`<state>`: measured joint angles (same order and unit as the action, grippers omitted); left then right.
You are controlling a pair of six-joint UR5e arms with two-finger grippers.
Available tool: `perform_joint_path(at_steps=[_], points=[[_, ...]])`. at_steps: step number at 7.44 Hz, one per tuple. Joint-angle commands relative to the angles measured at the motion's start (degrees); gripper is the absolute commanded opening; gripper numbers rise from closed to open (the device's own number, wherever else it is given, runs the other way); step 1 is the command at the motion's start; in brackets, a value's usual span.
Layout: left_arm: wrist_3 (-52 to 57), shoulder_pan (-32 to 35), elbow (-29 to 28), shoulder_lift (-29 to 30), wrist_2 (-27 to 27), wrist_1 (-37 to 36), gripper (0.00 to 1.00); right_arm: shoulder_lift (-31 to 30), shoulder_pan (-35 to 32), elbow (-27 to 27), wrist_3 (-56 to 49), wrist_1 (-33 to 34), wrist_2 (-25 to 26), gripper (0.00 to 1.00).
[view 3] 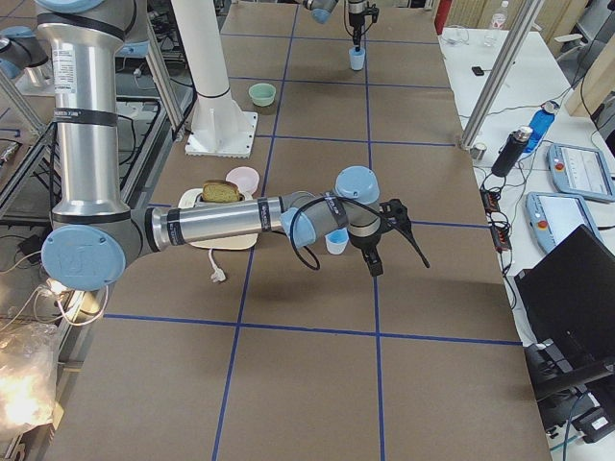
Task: Stack blue cups with both arms
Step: 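Lower the left gripper onto the light-blue cup and close it, then carry the light-blue cup with the left gripper to the table center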
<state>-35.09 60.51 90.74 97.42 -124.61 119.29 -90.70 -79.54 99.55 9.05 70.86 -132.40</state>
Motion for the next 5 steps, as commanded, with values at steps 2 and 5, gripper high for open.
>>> perform_joint_path(at_steps=[2, 5], points=[[-1.03, -0.30, 15.74, 11.15, -0.64, -30.57, 0.00, -0.09, 0.00, -0.23, 0.01, 0.15, 0.21, 1.00], [-19.52, -15.36, 15.09, 24.63, 5.15, -37.02, 0.00, -0.96, 0.00, 0.29, 0.01, -0.02, 0.03, 1.00]])
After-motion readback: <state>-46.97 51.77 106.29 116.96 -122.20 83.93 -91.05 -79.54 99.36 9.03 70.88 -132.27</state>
